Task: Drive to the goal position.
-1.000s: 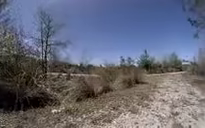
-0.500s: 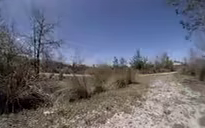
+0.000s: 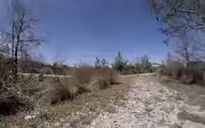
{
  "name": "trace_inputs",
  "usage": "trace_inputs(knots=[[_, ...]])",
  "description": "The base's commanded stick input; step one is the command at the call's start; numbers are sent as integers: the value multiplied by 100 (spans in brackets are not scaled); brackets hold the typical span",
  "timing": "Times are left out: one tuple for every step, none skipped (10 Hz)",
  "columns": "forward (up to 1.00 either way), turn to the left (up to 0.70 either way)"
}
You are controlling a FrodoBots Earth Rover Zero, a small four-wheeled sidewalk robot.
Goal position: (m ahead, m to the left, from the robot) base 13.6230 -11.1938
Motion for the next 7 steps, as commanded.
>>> trace_inputs(knots=[[0,-70],[0,-70],[0,-70],[0,-46],[0,-5],[7,0],[63,0]])
